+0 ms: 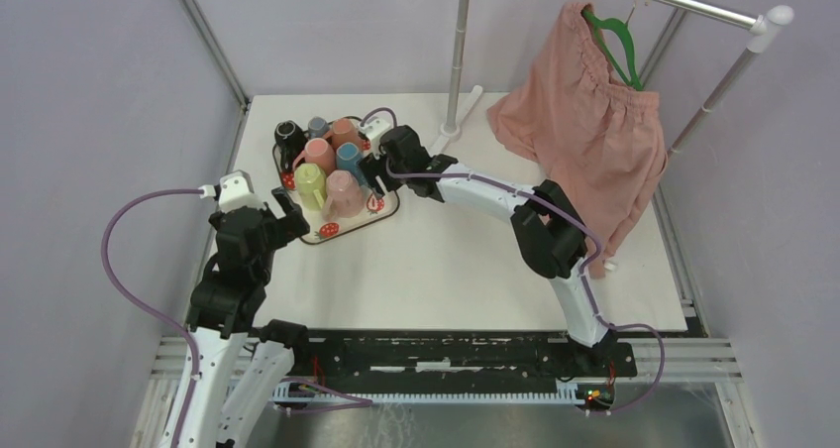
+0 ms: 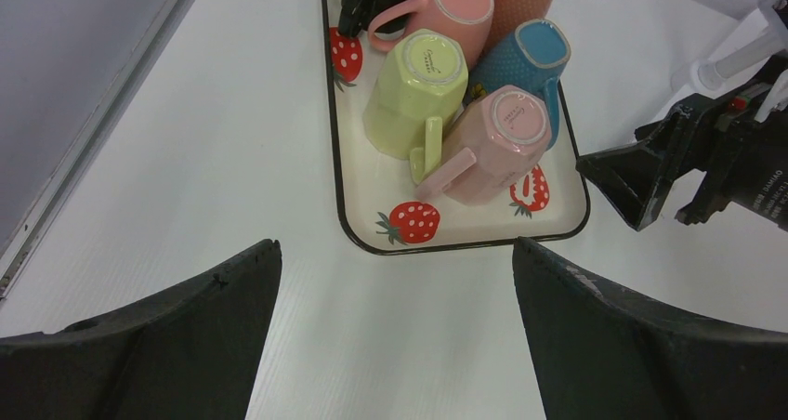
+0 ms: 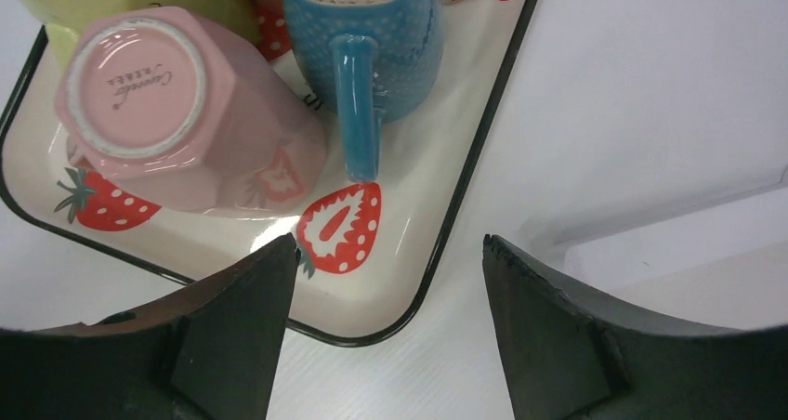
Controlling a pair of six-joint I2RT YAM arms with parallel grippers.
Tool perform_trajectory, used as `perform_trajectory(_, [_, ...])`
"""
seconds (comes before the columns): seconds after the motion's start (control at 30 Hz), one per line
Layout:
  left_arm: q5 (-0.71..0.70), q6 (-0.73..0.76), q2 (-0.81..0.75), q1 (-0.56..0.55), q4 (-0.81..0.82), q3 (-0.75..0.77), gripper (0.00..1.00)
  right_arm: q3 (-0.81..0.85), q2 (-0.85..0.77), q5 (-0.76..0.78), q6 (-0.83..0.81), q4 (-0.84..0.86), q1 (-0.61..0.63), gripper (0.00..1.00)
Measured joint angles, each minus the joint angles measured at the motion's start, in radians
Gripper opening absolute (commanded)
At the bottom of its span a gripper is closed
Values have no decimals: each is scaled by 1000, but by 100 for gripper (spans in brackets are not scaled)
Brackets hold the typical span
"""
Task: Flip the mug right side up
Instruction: Turn over the cup on the tray.
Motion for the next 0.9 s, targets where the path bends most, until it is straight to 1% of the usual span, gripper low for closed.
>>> perform_trajectory(0.13, [0, 0, 2, 0, 0, 0, 100, 25, 40, -12, -8, 2, -6, 74])
perform_trajectory(0.5, [0, 0, 11, 1, 0, -2, 100, 117, 143, -37, -8, 10, -5, 68])
perform_trajectory(0.77, [2, 0, 20, 7, 0, -2, 100, 148, 183, -57, -9, 59, -5, 64])
perform_trajectory(0.9, [5, 0, 30, 7, 0, -2, 100, 148, 201, -63, -10, 74, -5, 58])
